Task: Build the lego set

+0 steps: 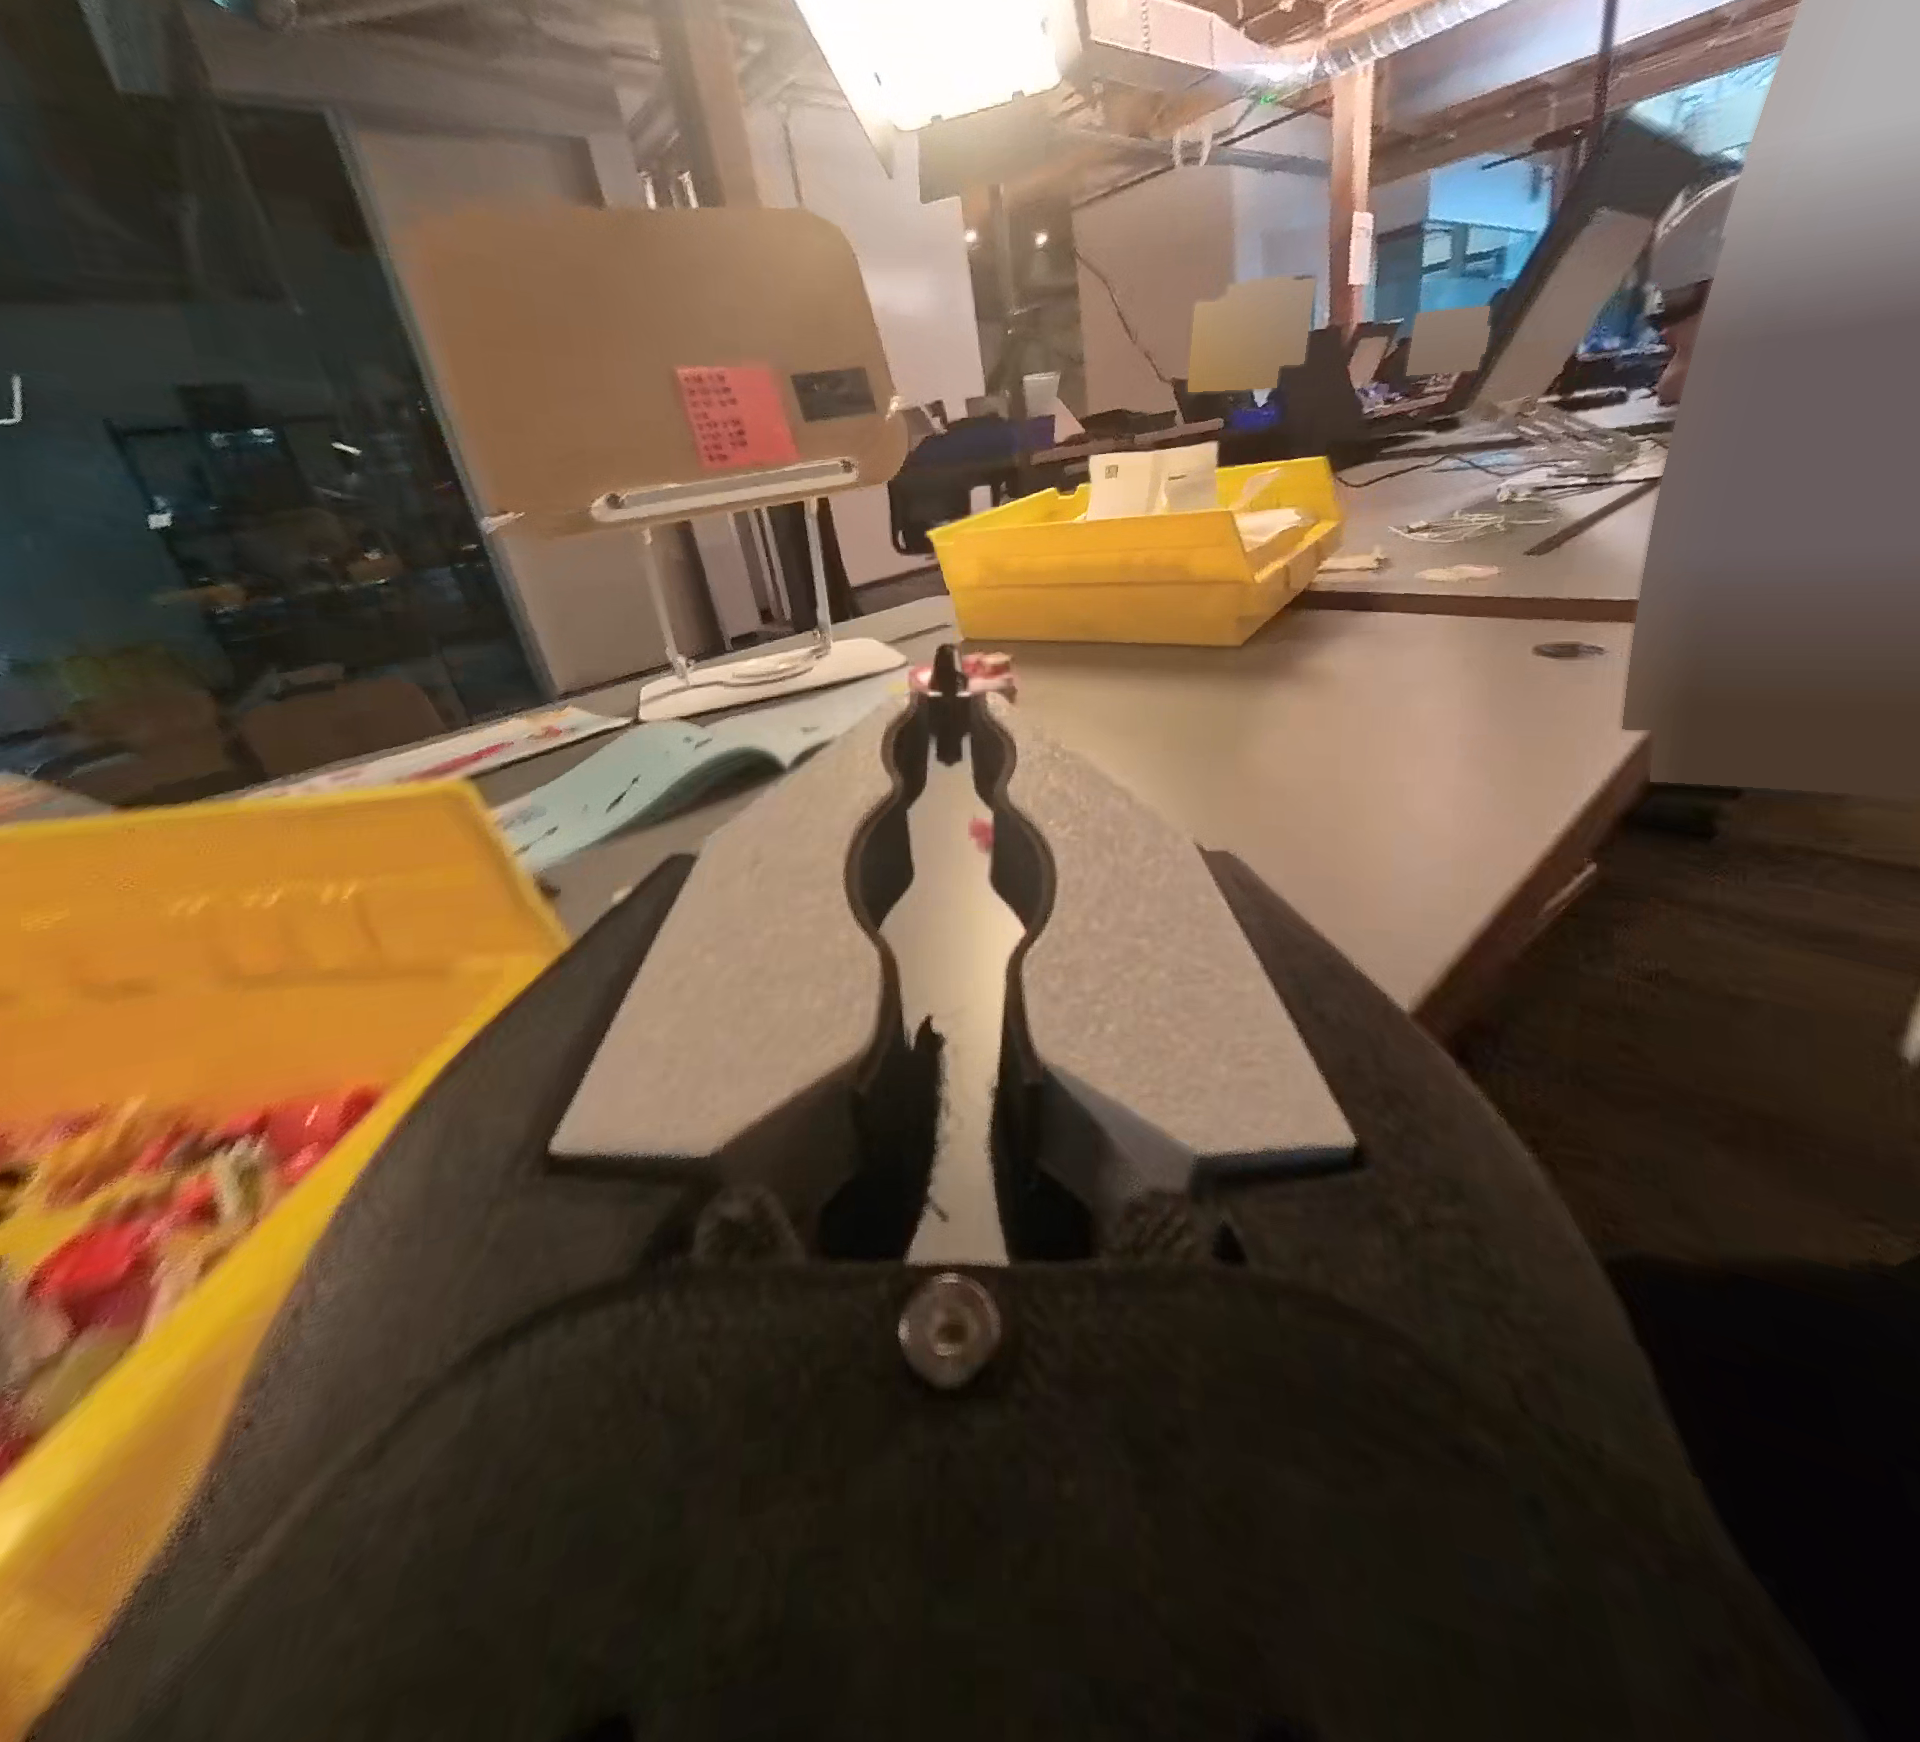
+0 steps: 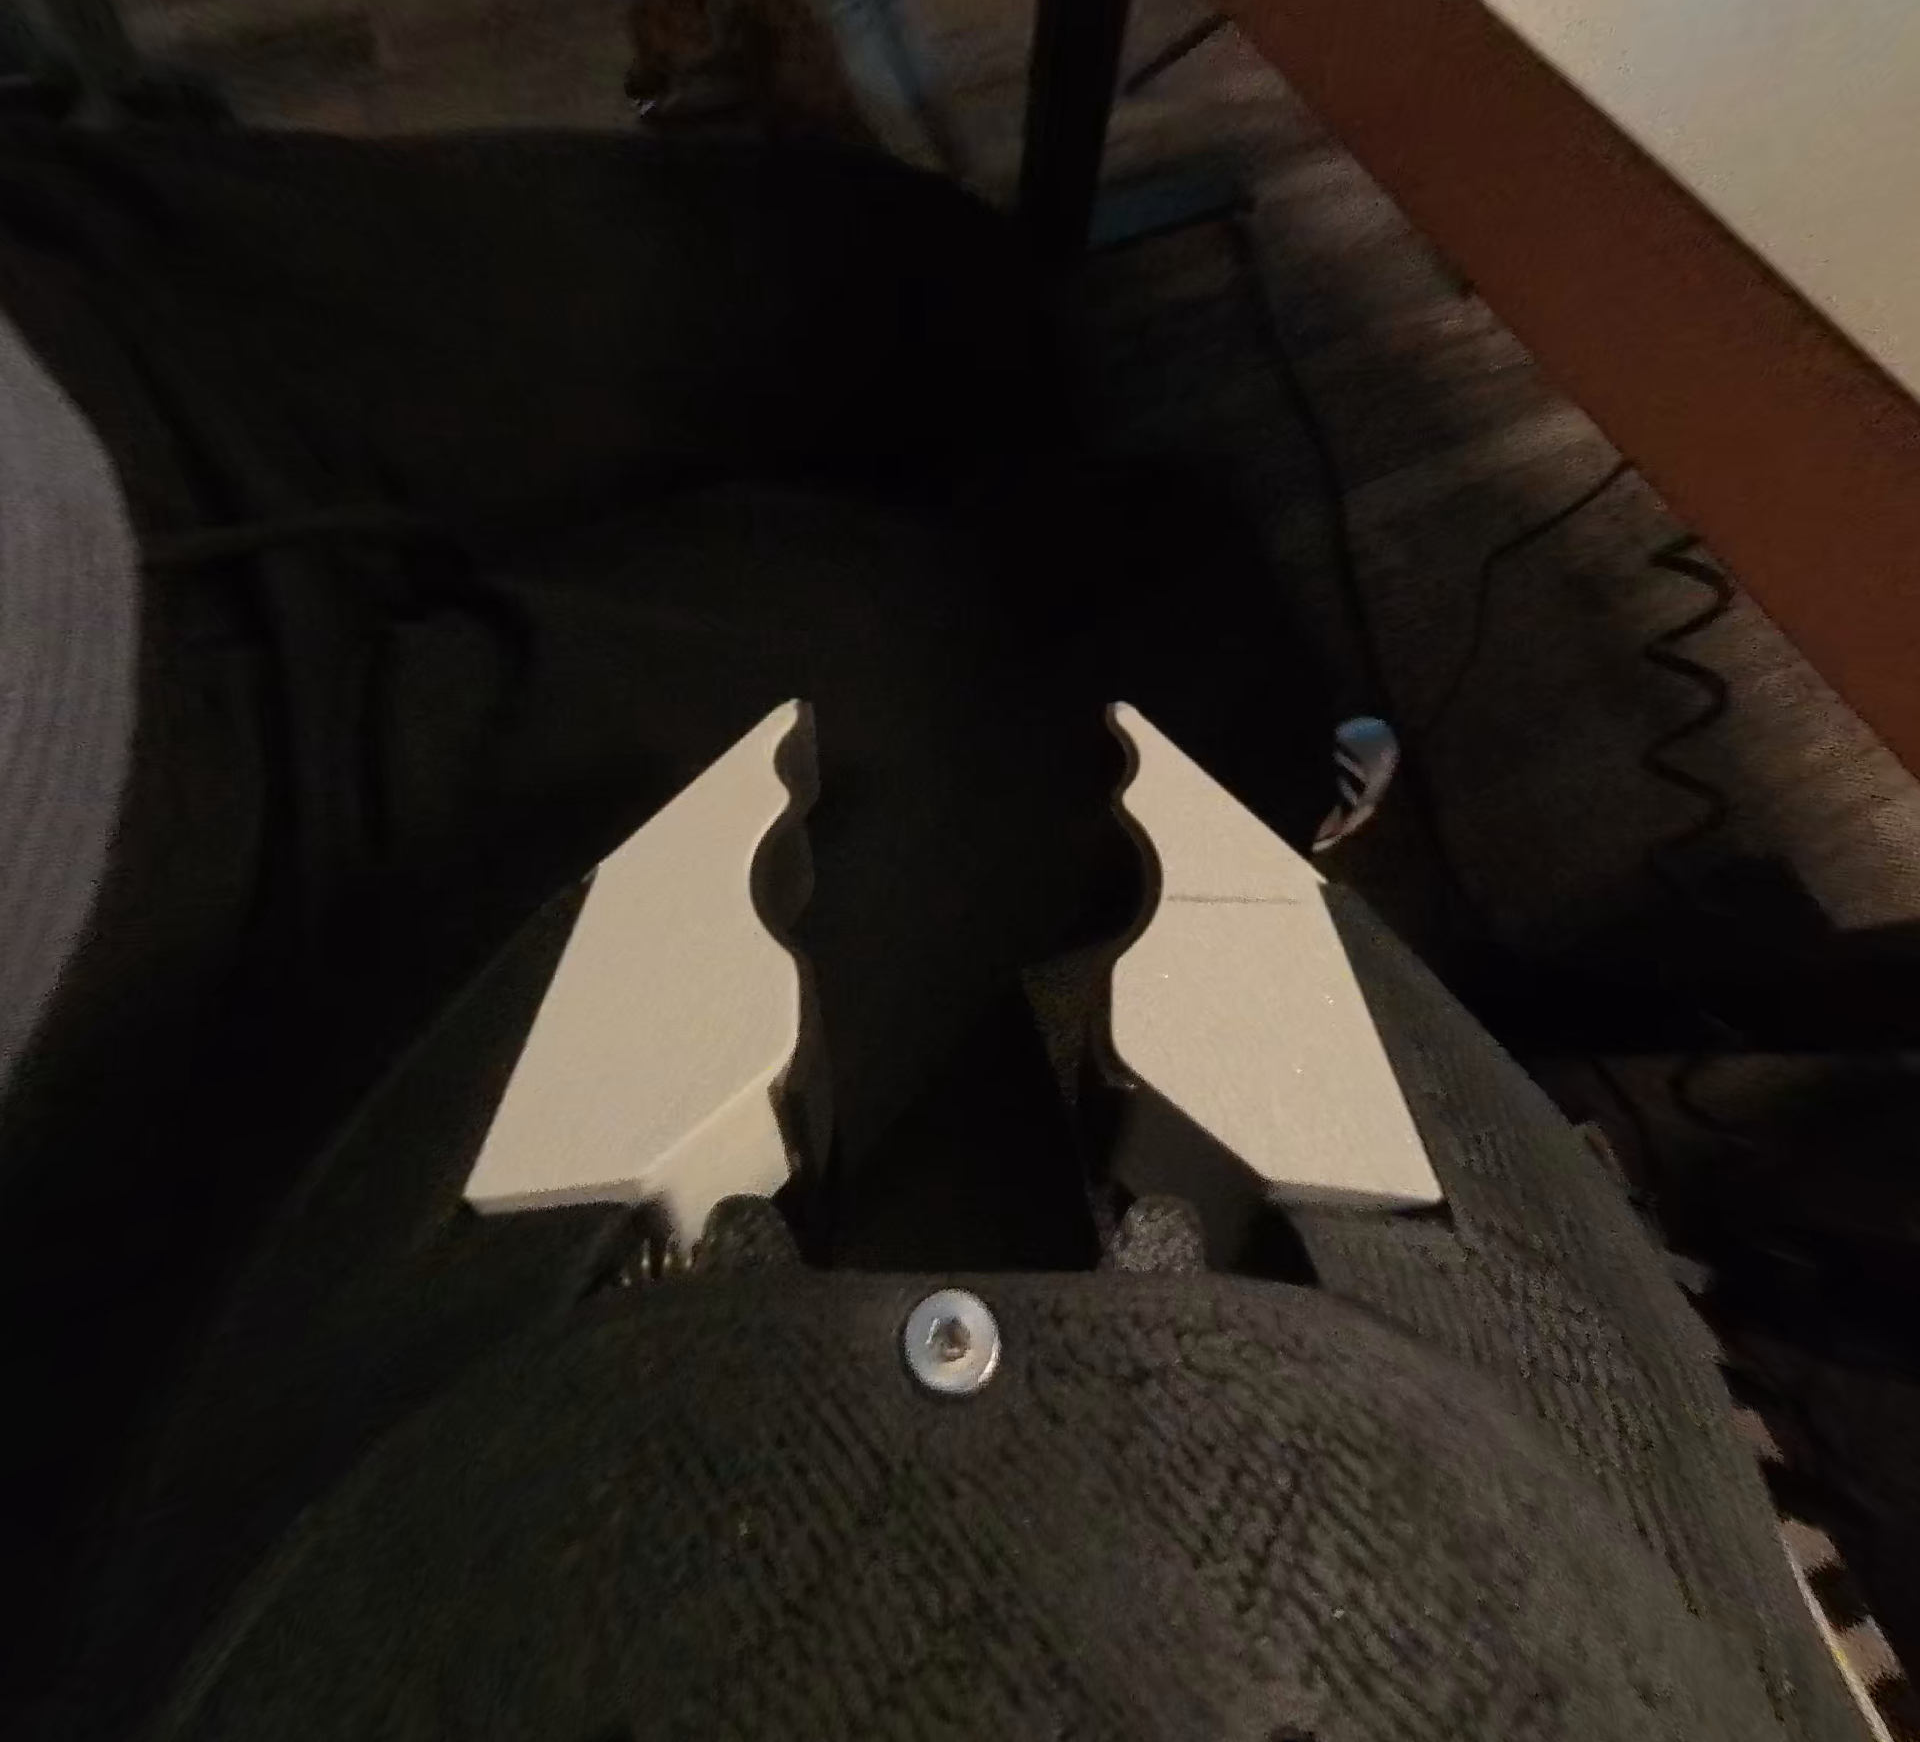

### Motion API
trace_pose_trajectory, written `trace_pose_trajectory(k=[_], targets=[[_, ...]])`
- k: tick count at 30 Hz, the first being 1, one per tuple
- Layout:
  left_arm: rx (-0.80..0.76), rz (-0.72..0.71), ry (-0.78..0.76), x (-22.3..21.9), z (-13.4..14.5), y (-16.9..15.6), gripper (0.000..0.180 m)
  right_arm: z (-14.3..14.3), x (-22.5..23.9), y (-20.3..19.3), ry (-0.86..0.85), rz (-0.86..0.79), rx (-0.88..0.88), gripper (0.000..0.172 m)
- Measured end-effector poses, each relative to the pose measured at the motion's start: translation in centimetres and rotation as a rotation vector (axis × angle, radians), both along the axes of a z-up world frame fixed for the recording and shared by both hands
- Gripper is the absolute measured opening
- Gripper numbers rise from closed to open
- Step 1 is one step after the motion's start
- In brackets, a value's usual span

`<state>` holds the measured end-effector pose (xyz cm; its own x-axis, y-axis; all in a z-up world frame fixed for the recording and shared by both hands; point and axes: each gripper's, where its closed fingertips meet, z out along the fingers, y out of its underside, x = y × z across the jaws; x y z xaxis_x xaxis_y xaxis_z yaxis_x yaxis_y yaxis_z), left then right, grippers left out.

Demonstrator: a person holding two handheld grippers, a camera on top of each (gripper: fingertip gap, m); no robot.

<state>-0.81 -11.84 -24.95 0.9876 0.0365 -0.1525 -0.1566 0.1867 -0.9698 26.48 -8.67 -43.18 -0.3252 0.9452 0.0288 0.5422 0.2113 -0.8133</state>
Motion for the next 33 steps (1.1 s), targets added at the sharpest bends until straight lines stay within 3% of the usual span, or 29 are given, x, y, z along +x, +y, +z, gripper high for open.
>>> trace_pose_trajectory(k=[6,11,27,33], targets=[[-0.063,0.082,-0.075,1.9,-2.6,-9.1,0.007,1.2,1.7,1.3,0.157,-0.144,0.045,0.054],[-0.090,0.161,-0.144,2.7,-4.6,-13.5,0.007,2.1,2.4,2.7,0.246,-0.245,-0.011,0.052],[-0.061,0.332,-0.269,-0.4,-7.1,-17.5,0.007,3.5,1.7,5.5,0.329,-0.355,0.018,0.051],[-0.061,0.327,-0.304,-1.0,-8.1,-16.8,0.007,7.7,6.5,12.4,0.509,-0.683,0.157,0.050]])
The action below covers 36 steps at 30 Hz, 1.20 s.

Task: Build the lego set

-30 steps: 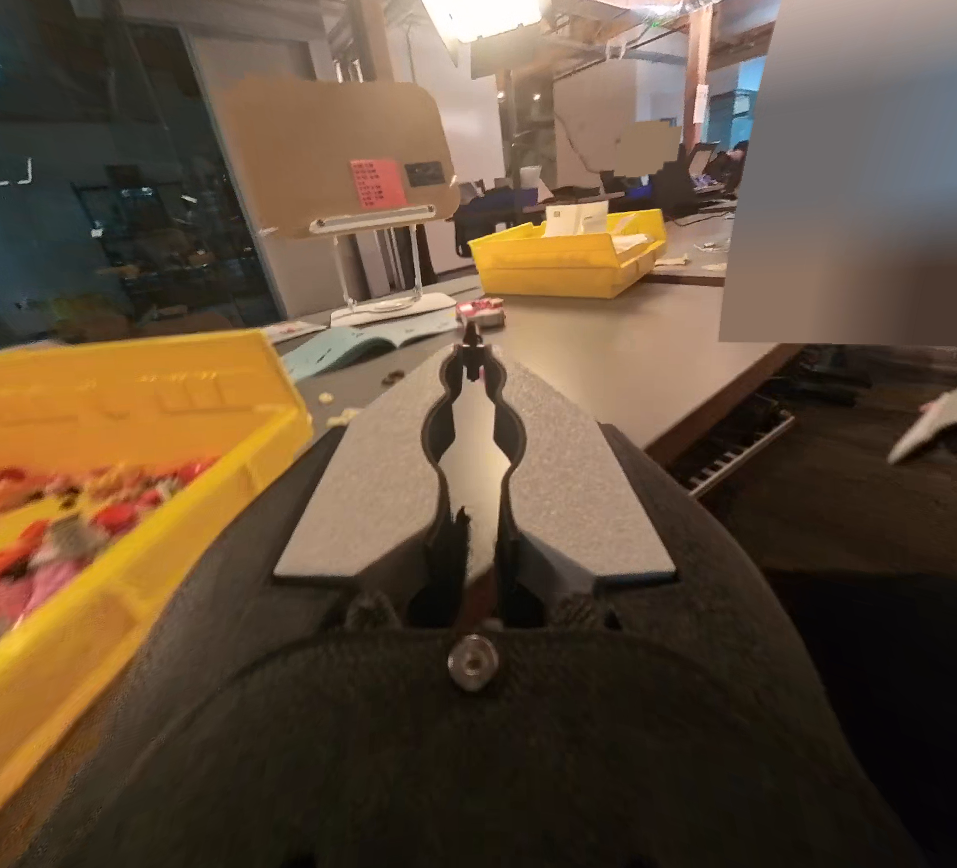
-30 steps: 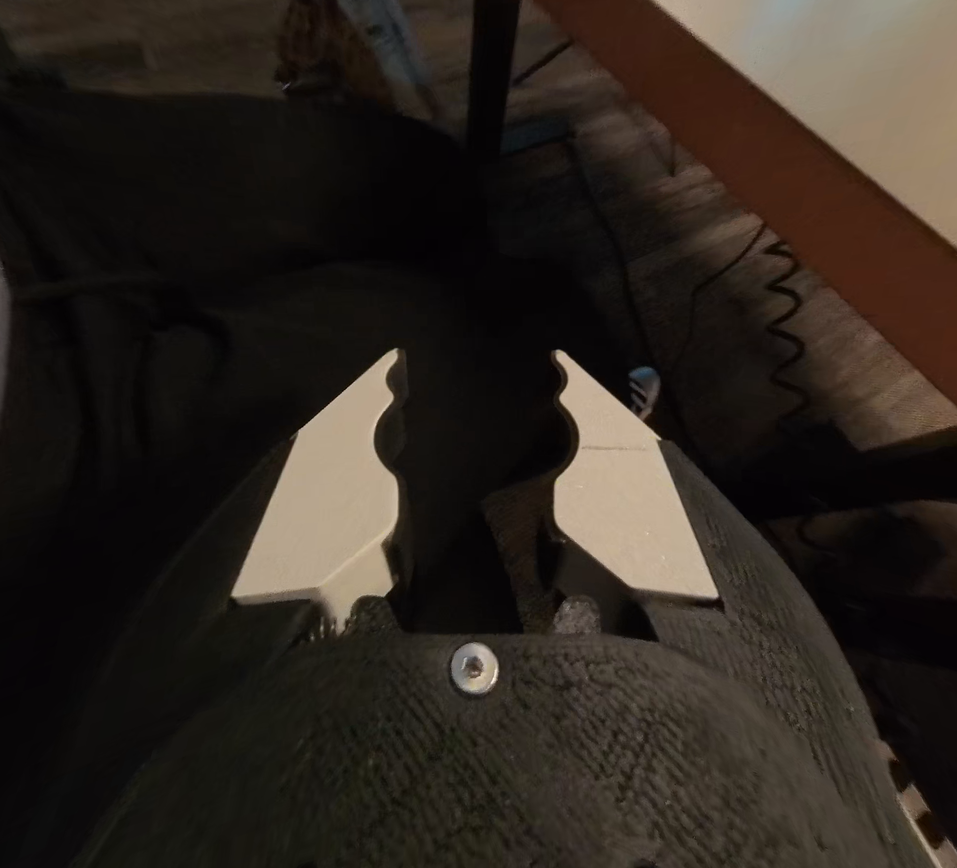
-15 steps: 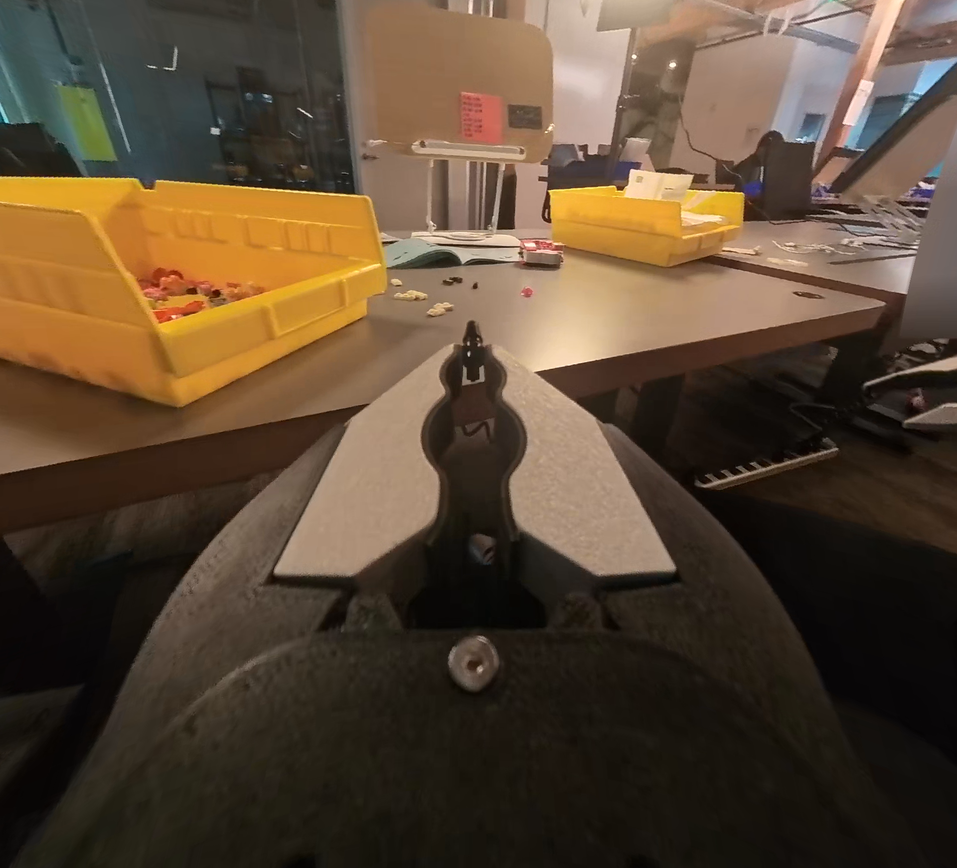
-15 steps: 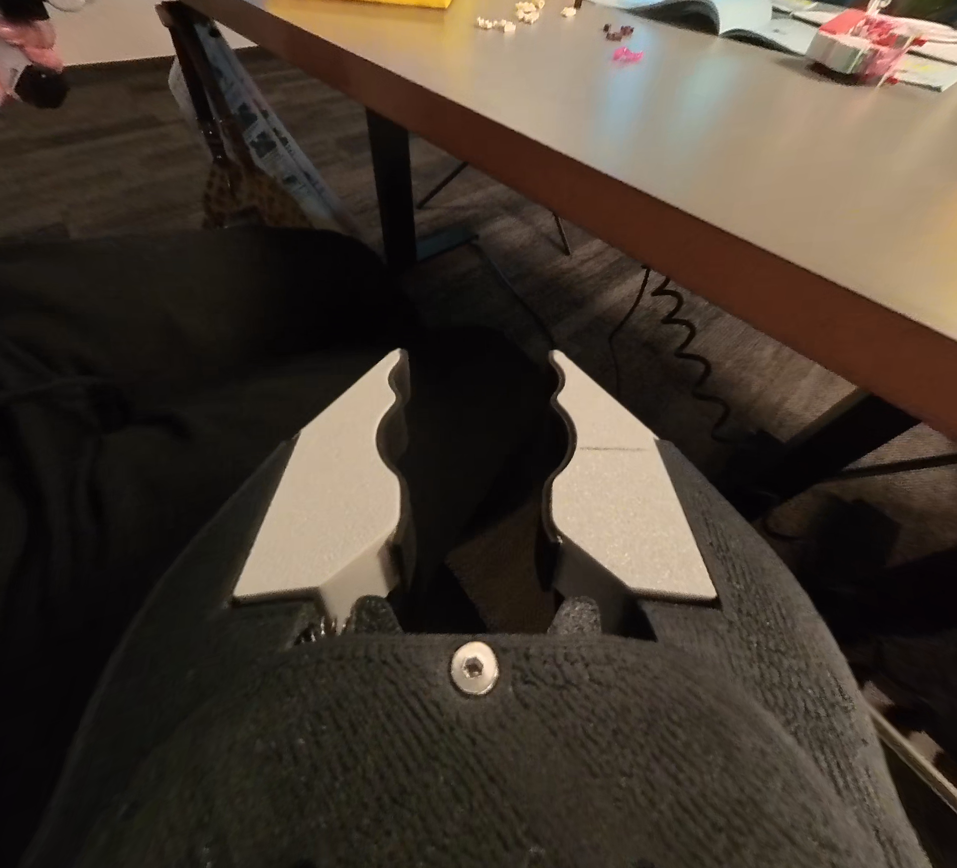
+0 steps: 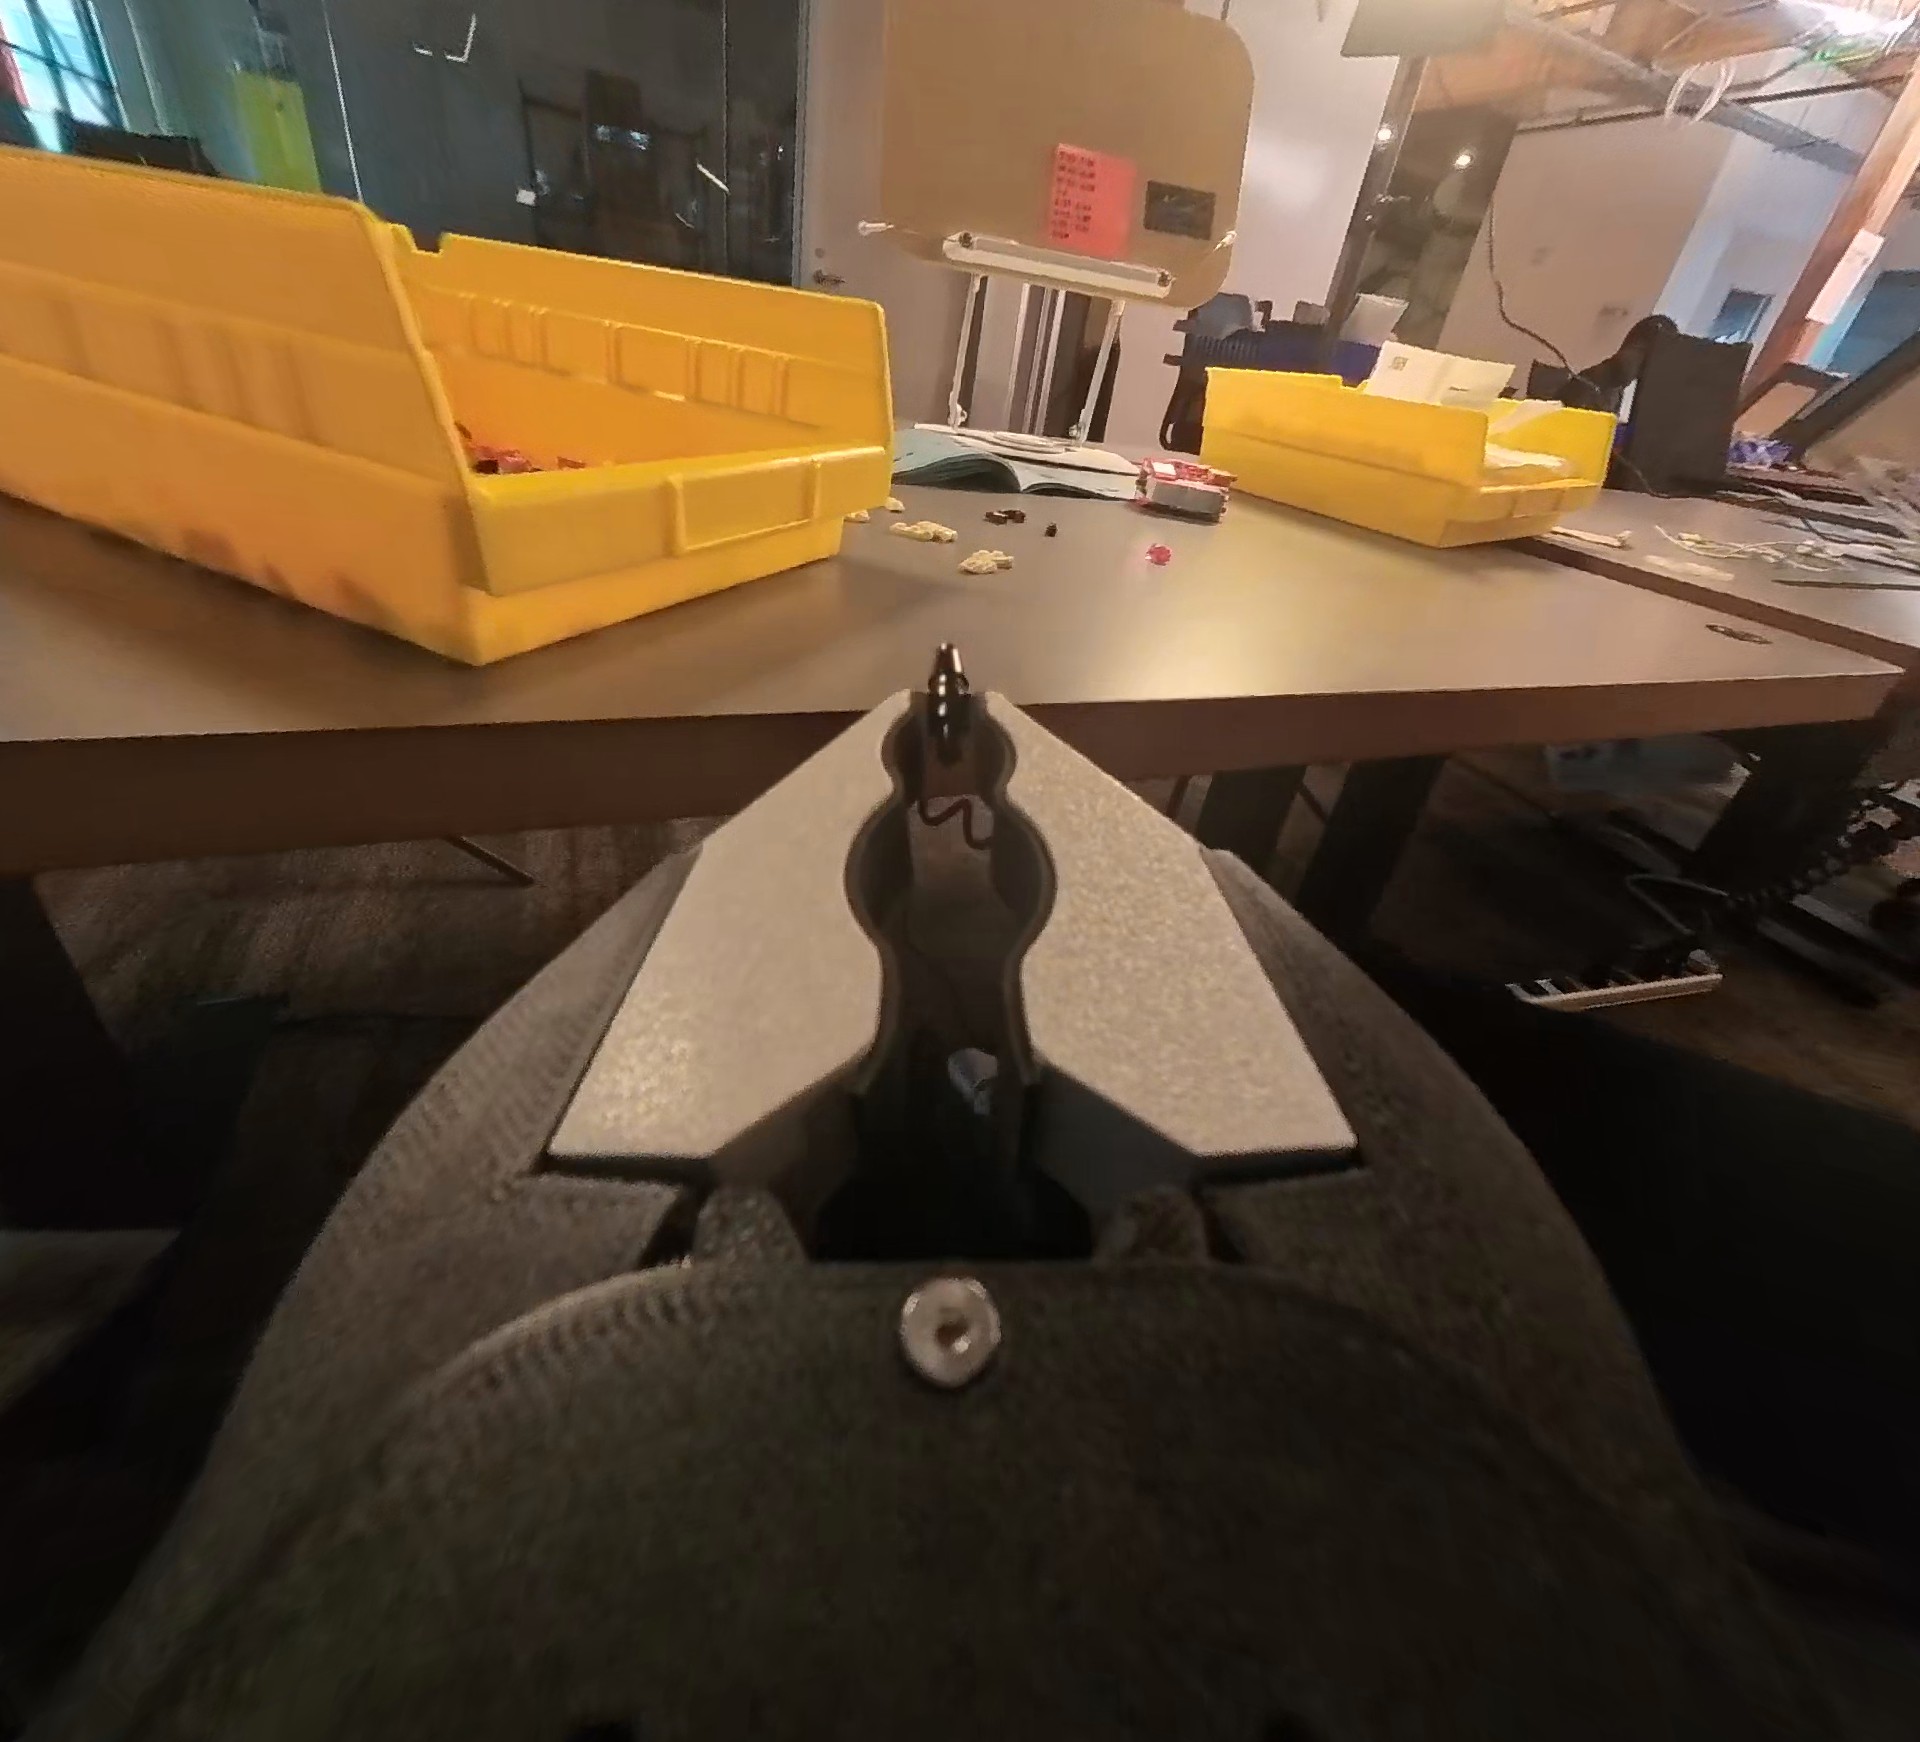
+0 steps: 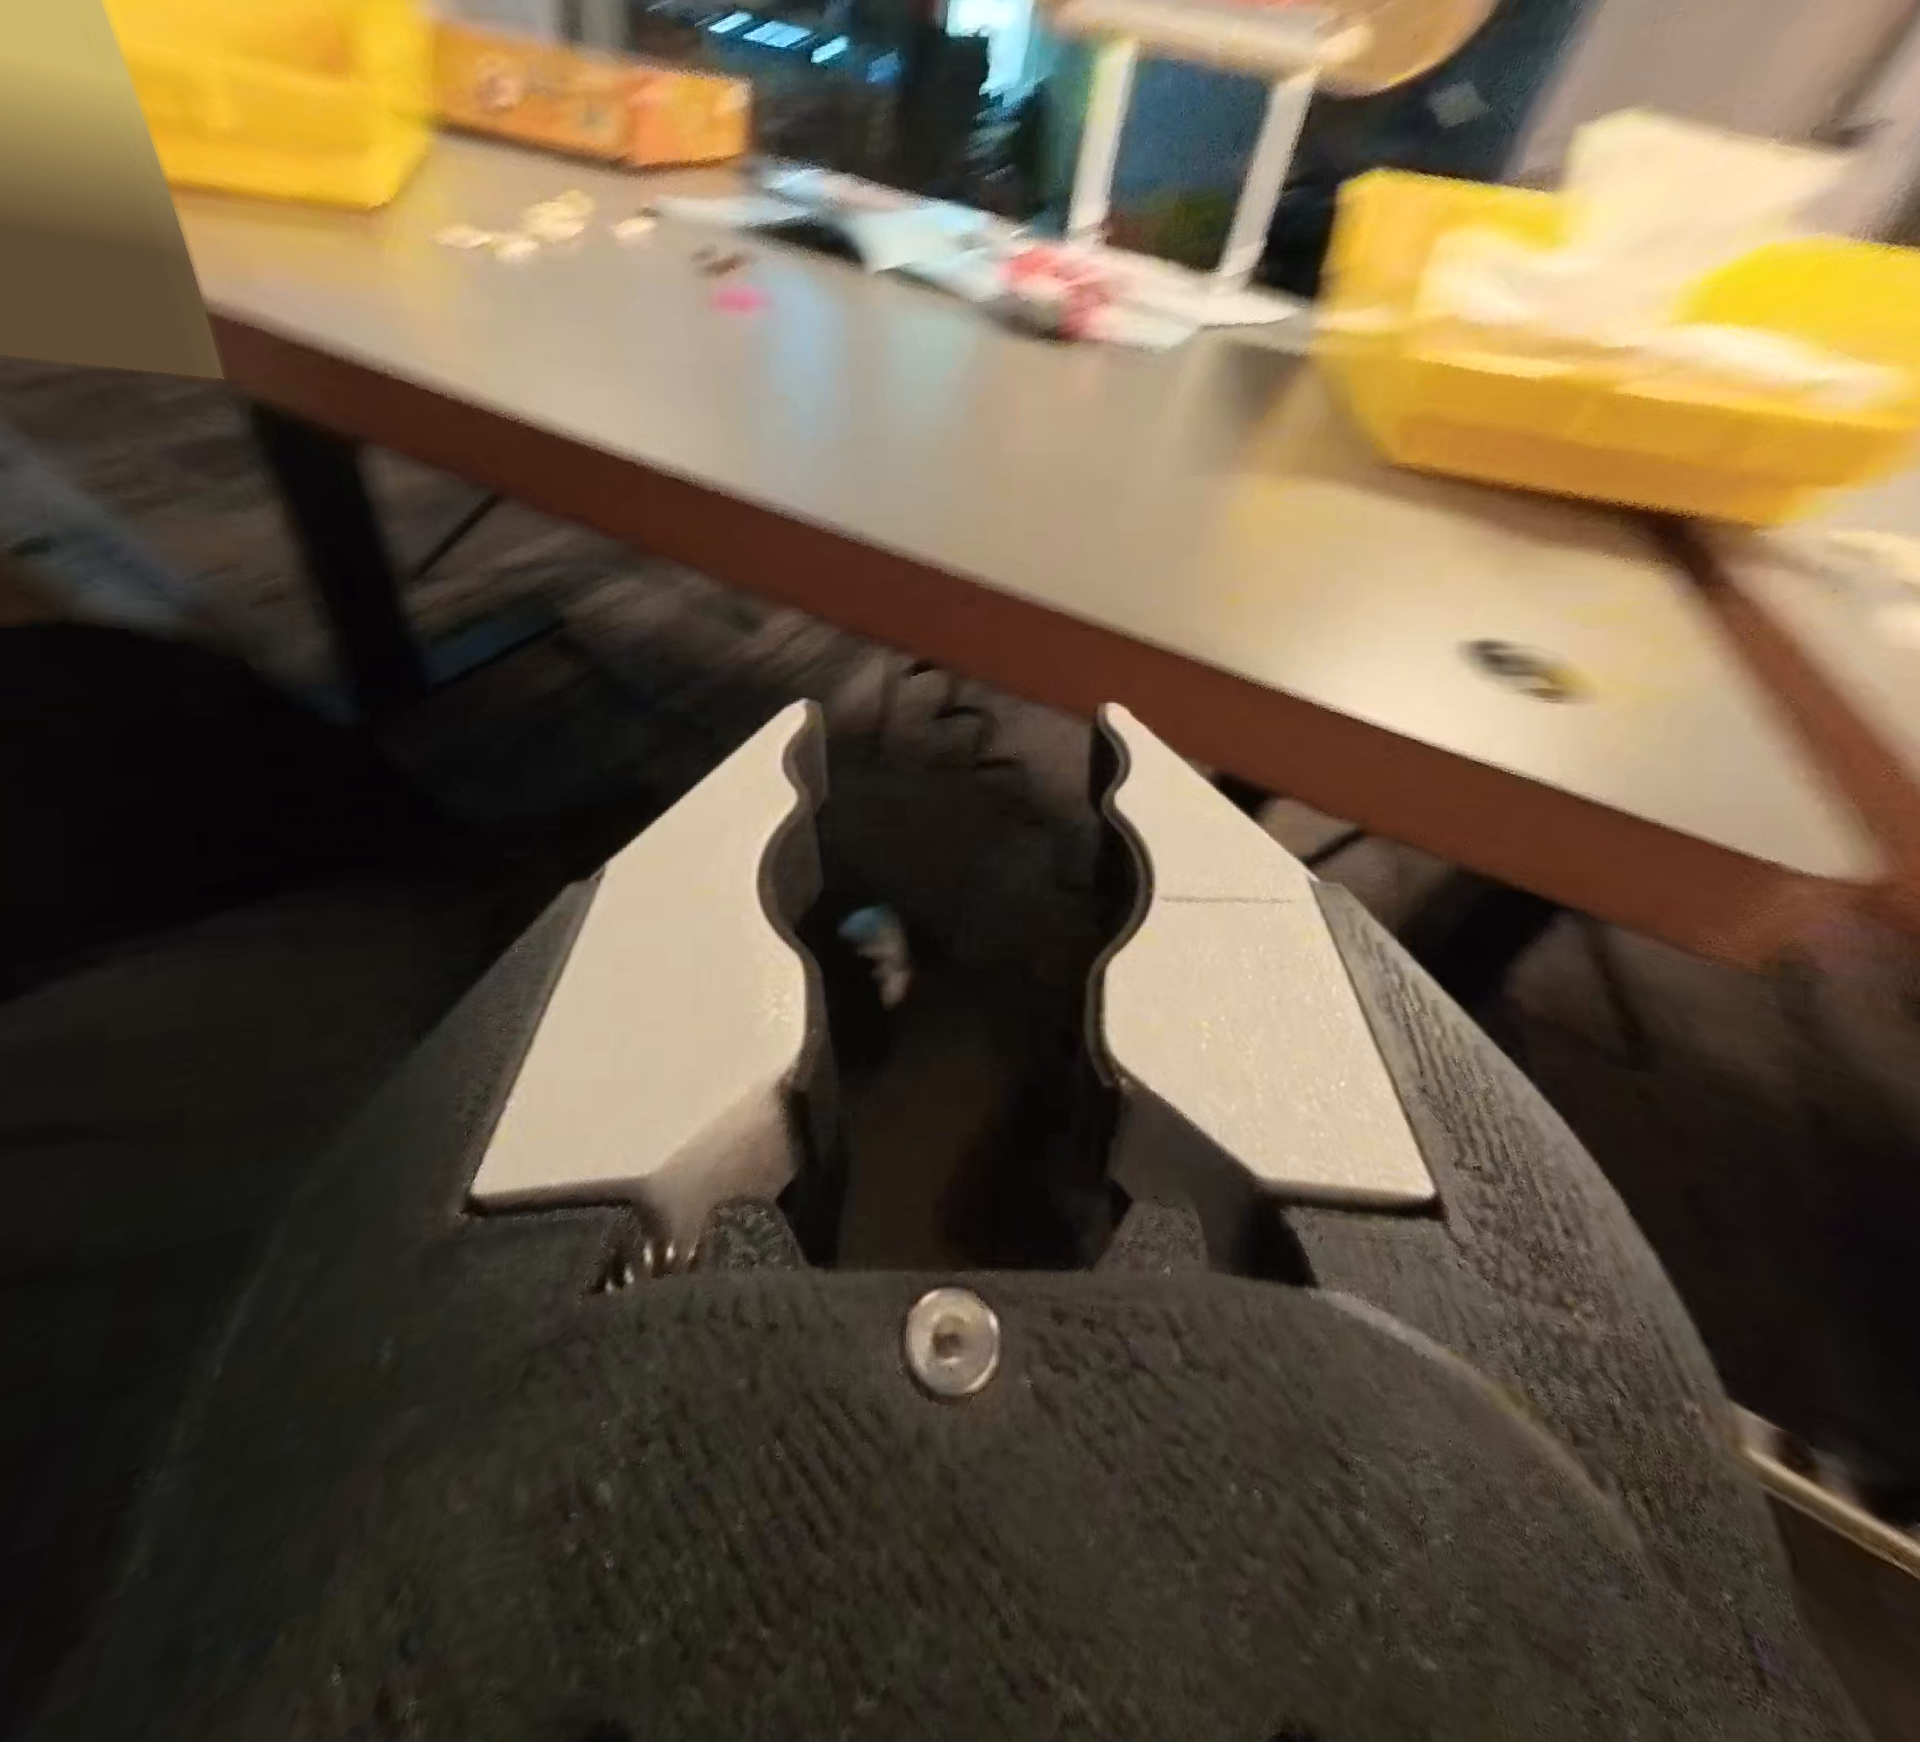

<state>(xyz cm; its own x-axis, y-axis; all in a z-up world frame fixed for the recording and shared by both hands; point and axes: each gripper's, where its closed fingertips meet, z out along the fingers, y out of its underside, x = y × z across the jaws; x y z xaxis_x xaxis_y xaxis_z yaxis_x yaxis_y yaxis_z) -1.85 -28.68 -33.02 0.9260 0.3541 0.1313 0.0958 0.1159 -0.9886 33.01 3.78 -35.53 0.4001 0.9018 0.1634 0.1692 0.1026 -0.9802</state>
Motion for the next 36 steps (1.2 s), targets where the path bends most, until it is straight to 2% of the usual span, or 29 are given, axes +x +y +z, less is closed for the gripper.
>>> trace_pose_trajectory(k=[4,10,19,23,29,36], targets=[[-0.006,-0.030,0.012,0.8,0.1,1.6,0.007,2.7,6.4,4.7,0.114,-0.294,0.113,0.047],[0.003,-0.087,0.025,2.5,1.1,4.3,0.007,2.5,12.8,7.5,0.227,-0.540,0.107,0.043],[-0.003,-0.149,0.080,4.8,4.0,7.3,0.007,3.7,17.3,9.8,0.373,-0.653,0.121,0.038],[-0.033,-0.188,0.100,6.1,4.8,9.2,0.007,5.0,19.5,10.8,0.458,-0.708,0.170,0.037],[-0.102,-0.253,0.157,8.4,6.3,14.0,0.007,7.1,22.7,12.8,0.607,-0.794,0.217,0.036],[-0.094,-0.299,0.212,11.5,9.0,19.8,0.007,8.1,24.8,14.7,0.622,-0.817,0.263,0.035]])
